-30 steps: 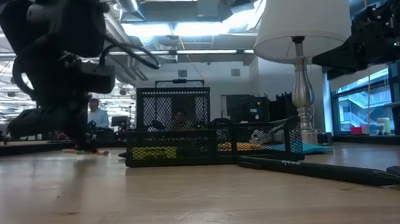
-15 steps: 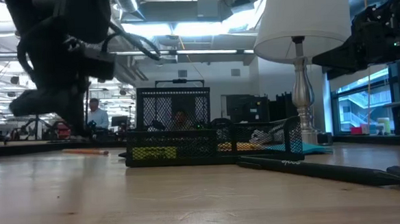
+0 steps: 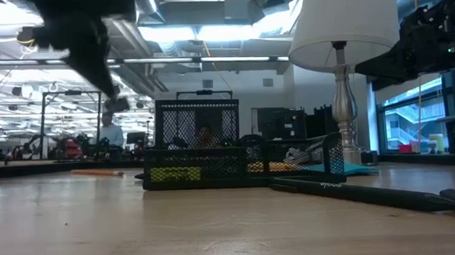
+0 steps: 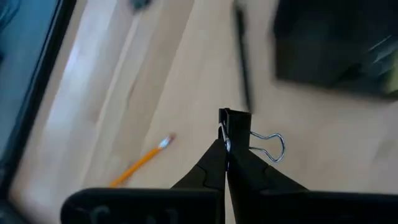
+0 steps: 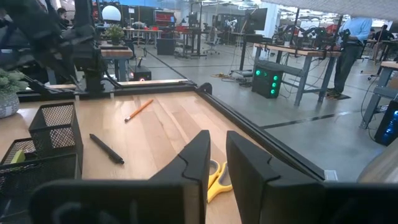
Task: Pick and place office supplies into organizer
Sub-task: Put the bottom black binder clip into the desk organizer
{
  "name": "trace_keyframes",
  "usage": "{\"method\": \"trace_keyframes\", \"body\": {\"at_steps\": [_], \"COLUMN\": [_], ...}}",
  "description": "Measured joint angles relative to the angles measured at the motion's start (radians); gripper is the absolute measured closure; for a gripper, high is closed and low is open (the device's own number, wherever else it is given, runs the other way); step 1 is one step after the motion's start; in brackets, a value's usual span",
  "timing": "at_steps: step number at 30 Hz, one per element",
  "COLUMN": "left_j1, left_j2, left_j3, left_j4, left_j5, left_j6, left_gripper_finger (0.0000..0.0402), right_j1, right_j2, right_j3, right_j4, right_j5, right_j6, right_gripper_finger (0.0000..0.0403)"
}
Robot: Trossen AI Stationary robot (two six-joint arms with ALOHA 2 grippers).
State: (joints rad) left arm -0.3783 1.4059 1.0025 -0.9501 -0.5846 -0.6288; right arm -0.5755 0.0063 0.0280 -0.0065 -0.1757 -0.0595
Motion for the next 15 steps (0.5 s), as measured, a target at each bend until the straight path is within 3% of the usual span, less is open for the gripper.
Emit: {"method": "trace_keyframes", "body": {"at_steps": [8,15], "left_j1": [-0.051,-0.061], "left_j2": [-0.089,-0.091], "left_j3": [0.000,0.000], "left_j4": [0.215,0.243], "left_j5": [-0.015,-0.026], "left_j6": [0.142,0.162], "left_gripper_finger": [0.0400,0.0399], "right_j1": [0.000,0.000], "right_j2": [0.000,0.000], "right_j3": [0.000,0.000], "right_j4": [0.000,0.000], "right_j5": [0.000,0.000], "right_j6": [-0.003,-0.003], "right_gripper_finger": [0.0345,0.0345]}}
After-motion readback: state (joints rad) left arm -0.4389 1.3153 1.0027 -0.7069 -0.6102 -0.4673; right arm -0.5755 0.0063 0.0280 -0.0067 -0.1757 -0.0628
